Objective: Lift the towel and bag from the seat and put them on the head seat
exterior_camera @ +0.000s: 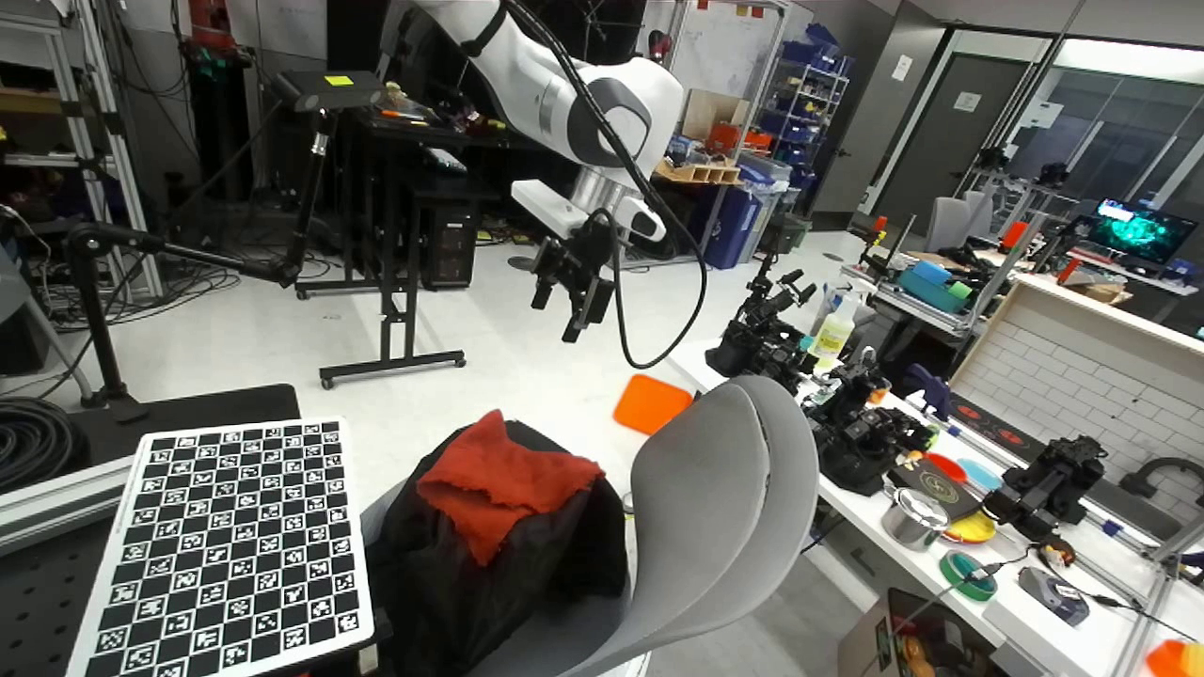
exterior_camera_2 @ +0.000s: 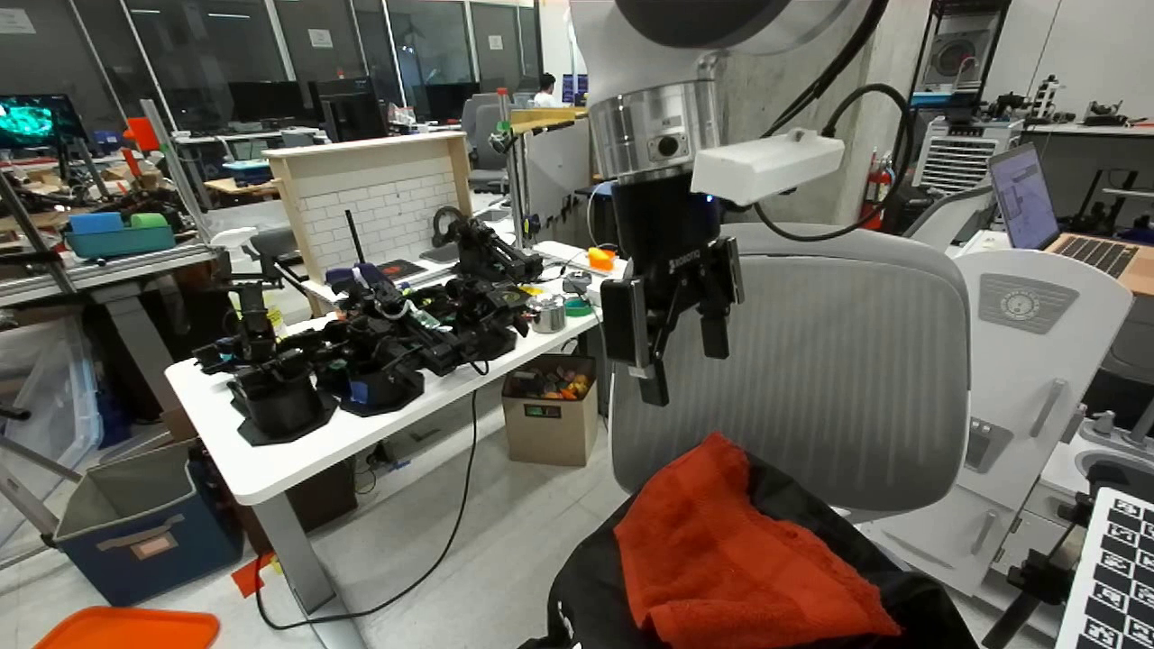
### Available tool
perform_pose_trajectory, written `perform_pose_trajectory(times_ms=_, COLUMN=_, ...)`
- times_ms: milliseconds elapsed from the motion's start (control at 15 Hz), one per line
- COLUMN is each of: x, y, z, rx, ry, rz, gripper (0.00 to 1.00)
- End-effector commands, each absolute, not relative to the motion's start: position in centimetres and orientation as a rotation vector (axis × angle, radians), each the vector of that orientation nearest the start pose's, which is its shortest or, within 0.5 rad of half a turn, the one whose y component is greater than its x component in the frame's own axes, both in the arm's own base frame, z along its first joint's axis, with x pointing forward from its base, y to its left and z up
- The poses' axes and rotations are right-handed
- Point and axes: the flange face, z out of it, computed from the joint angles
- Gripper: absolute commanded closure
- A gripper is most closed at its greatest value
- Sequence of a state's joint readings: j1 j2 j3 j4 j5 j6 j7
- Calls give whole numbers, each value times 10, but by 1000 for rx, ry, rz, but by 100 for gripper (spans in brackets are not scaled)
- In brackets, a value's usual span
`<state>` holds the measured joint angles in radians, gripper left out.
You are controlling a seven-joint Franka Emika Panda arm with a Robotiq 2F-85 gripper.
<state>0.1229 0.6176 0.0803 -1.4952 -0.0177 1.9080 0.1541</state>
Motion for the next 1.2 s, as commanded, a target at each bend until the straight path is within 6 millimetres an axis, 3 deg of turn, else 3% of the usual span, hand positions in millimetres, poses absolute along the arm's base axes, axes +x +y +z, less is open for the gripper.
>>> perform_pose_trajectory(times_ms=0, x=675, y=129, z=295, rx=-3129, ry=-73, rz=322, gripper=0)
perform_pose_trajectory(times_ms=200, x=680, y=141, z=280, rx=-3164, ry=-138, rz=330, gripper=0)
perform_pose_trajectory(times_ms=800, x=685, y=176, z=171, rx=-3259, ry=-605, rz=445, gripper=0)
perform_pose_trajectory(times_ms=1133, x=683, y=197, z=126, rx=-3219, ry=-881, rz=317, gripper=0)
